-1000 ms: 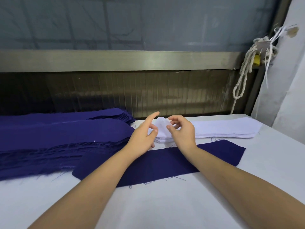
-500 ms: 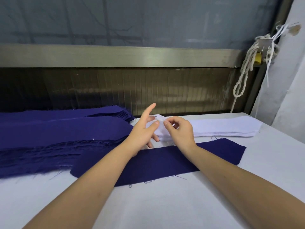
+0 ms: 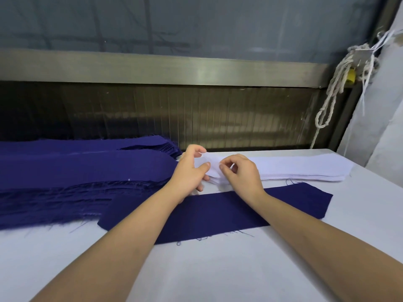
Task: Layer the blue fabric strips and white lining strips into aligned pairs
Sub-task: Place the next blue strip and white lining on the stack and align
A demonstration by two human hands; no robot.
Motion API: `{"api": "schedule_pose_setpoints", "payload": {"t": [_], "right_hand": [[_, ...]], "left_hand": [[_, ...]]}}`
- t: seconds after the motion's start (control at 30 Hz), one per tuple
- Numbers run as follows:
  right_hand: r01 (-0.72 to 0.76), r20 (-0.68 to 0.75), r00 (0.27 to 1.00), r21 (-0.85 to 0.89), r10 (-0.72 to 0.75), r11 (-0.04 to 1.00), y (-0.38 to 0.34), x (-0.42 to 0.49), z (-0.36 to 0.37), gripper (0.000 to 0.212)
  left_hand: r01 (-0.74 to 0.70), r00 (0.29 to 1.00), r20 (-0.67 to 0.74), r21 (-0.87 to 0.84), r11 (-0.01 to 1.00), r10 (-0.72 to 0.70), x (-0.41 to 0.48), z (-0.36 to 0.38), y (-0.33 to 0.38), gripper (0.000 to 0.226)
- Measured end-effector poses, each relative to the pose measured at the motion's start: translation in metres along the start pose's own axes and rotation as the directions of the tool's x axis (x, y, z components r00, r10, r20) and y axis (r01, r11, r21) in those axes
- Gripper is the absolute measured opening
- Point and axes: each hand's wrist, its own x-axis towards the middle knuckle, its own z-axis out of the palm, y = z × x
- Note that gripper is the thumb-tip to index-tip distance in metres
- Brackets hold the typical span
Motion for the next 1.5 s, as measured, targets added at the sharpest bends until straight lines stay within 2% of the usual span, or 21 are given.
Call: {"api": "schedule_pose_setpoints", "payload": {"t": [0.1, 0.27, 0.4, 0.6, 0.73, 0.8, 0.87, 1.0, 1.13, 1.33, 1.5], "right_hand": [[-0.018, -0.014, 1.000, 0.074, 0.019, 0.997, 0.000, 0.000, -0.001, 0.009], [-0.049, -0.021, 0.998, 0.114, 0.052, 0.992, 0.001, 0.001, -0.001, 0.010], [-0.056, -0.016, 0.998, 0.117, 0.058, 0.992, 0.002, 0.002, -0.001, 0.010], [-0.015, -0.079, 0.997, 0.108, 0.024, 0.994, 0.001, 0.000, -0.004, 0.013], [0.040, -0.075, 0.996, 0.012, -0.039, 0.999, -0.001, -0.001, -0.006, 0.012], [0.084, -0.058, 0.994, -0.089, -0.090, 0.992, -0.002, -0.001, -0.006, 0.012], [0.147, -0.048, 0.986, -0.167, -0.157, 0.975, -0.004, -0.003, -0.007, 0.013], [0.230, -0.025, 0.969, -0.290, -0.247, 0.929, -0.006, -0.005, -0.008, 0.015], [0.207, -0.038, 0.973, -0.298, -0.228, 0.932, -0.007, -0.007, -0.008, 0.016], [0.110, -0.003, 0.993, -0.367, -0.119, 0.924, -0.008, -0.006, -0.007, 0.023], [0.053, -0.070, 0.995, -0.199, -0.068, 0.979, -0.009, -0.007, -0.008, 0.025]], "left_hand": [[0.031, 0.999, 0.019, 0.092, 0.995, -0.033, -0.001, -0.001, -0.001, 0.014], [-0.014, 0.998, 0.057, 0.122, 0.992, 0.007, -0.002, 0.000, -0.002, 0.026], [-0.028, 0.996, 0.090, 0.168, 0.985, 0.013, -0.001, 0.000, -0.004, 0.025], [-0.028, 0.999, 0.023, 0.316, 0.949, 0.021, 0.003, -0.002, -0.008, 0.020], [-0.047, 0.998, -0.028, 0.281, 0.959, 0.058, 0.003, 0.001, -0.005, 0.013], [-0.039, 0.999, 0.003, 0.190, 0.981, 0.039, 0.000, 0.003, -0.003, 0.013], [-0.039, 0.997, 0.067, 0.125, 0.991, 0.031, -0.003, 0.003, 0.000, 0.022], [-0.099, 0.985, 0.151, 0.114, 0.989, 0.081, -0.008, 0.003, 0.004, 0.047], [-0.112, 0.985, 0.144, 0.137, 0.984, 0.092, -0.008, 0.002, 0.004, 0.059], [-0.003, 0.994, 0.111, 0.135, 0.991, -0.012, -0.006, 0.004, 0.003, 0.045], [0.021, 0.999, 0.033, 0.005, 1.000, -0.021, -0.005, 0.006, 0.011, 0.041]]}}
